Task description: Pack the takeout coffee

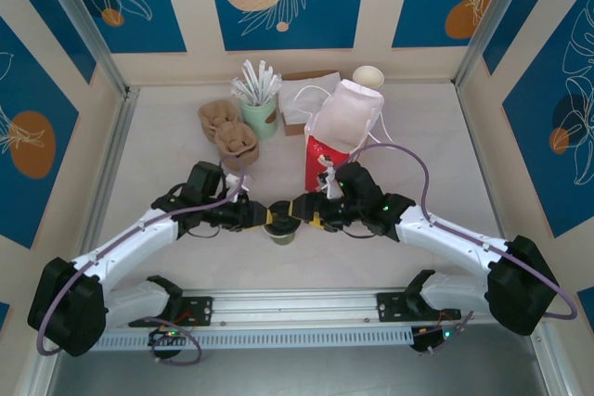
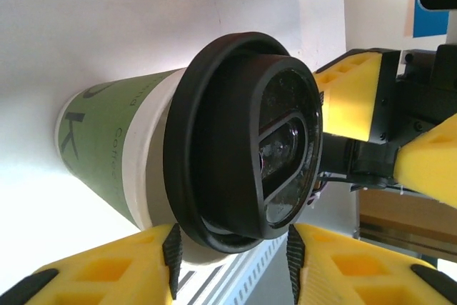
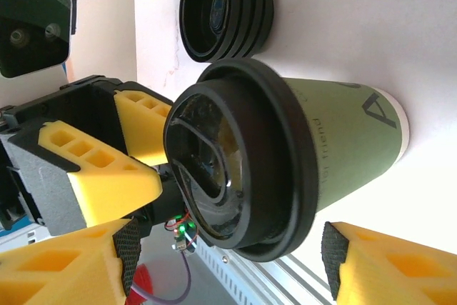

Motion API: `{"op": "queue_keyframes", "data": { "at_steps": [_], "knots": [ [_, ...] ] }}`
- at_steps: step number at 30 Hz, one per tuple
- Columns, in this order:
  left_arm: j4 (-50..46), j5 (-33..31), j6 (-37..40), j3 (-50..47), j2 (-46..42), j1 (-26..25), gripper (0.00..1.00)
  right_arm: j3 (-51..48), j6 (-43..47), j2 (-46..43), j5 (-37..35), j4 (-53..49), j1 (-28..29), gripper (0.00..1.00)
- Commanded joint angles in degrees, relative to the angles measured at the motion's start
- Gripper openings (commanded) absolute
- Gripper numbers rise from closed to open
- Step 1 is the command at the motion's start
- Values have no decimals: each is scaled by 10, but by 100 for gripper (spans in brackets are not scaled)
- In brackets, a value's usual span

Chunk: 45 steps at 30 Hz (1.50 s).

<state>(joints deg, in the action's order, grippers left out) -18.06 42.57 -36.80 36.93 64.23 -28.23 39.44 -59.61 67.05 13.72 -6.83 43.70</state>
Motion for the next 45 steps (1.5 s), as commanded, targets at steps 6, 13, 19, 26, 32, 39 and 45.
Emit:
{"op": "queue_keyframes", "data": {
  "at_steps": [6,13,19,26,32,39,45],
  "knots": [
    [-56,-33,26,24,-29,7,48,34,25,5,-32,-38,18,70],
    [-50,-43,22,28,-33,7,50,39,27,9,-39,-40,23,70],
    [-47,-57,27,32,-32,7,50,49,31,18,-46,-47,30,70],
    [-43,-60,29,39,-28,7,50,63,42,21,-71,-77,39,68],
    [-43,-69,33,46,-28,7,51,67,45,25,-88,-91,44,64],
    [-39,-73,38,49,-9,5,52,80,50,39,-110,-110,56,57],
    [-41,-73,46,49,1,-1,53,91,52,54,-122,-117,64,55]
  ]
}}
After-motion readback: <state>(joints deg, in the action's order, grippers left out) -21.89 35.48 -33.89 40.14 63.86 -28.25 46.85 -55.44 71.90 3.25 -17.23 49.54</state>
